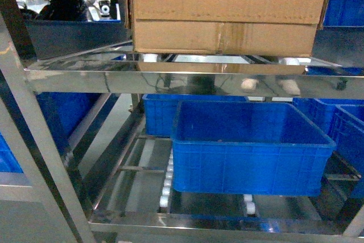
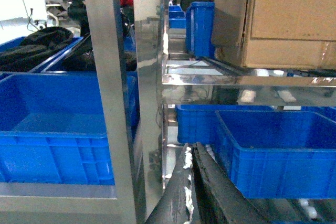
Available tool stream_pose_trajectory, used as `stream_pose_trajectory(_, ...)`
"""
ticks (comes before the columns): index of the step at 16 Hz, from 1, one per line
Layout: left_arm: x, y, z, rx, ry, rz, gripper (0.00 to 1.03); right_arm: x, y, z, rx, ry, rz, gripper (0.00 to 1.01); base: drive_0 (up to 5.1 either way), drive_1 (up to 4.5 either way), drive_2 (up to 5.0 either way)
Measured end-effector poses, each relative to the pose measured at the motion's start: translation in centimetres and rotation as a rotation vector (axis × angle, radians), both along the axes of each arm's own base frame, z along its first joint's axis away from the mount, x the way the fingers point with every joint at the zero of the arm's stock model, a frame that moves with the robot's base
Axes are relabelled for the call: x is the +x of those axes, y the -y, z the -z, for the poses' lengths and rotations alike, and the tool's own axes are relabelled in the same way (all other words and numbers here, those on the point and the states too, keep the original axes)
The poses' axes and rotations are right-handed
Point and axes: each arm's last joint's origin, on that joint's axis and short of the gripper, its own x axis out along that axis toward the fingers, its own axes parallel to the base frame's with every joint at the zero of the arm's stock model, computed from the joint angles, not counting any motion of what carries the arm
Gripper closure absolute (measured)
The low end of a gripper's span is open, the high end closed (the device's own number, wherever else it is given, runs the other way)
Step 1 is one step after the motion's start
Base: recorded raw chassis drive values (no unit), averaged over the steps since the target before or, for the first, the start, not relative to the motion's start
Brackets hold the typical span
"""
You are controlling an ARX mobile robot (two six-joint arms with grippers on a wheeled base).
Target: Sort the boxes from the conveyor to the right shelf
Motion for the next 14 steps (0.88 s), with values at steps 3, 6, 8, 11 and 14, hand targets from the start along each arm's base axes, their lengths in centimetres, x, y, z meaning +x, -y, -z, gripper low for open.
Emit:
stream_pose_trajectory(3, 0.0, 0.0, -0.05, 0.001, 0.005, 0.001, 1.01, 0.0, 0.0, -0.01, 0.0, 0.001, 0.001, 0.99, 0.0, 0.0, 0.0)
stream_pose_trajectory(6, 0.0, 0.0, -0.06, 0.001, 0.006, 0.001, 0.82, 0.0, 0.0, -0.01, 0.0, 0.001, 0.001, 0.86, 0.0, 0.0, 0.0)
stream_pose_trajectory(8, 0.0, 0.0, -0.06, 0.001, 0.006, 0.001, 0.67, 0.0, 0.0, -0.01, 0.0, 0.001, 0.001, 0.71, 0.0, 0.0, 0.0)
stream_pose_trajectory(11, 0.0, 0.0, -0.06, 0.001, 0.006, 0.001, 0.53, 0.0, 0.0, -0.01, 0.0, 0.001, 0.001, 0.56, 0.0, 0.0, 0.0)
stream_pose_trajectory(14, 0.0, 0.0, -0.06, 0.001, 0.006, 0.001, 0.36, 0.0, 0.0, -0.01, 0.0, 0.001, 0.001, 0.4, 0.0, 0.0, 0.0)
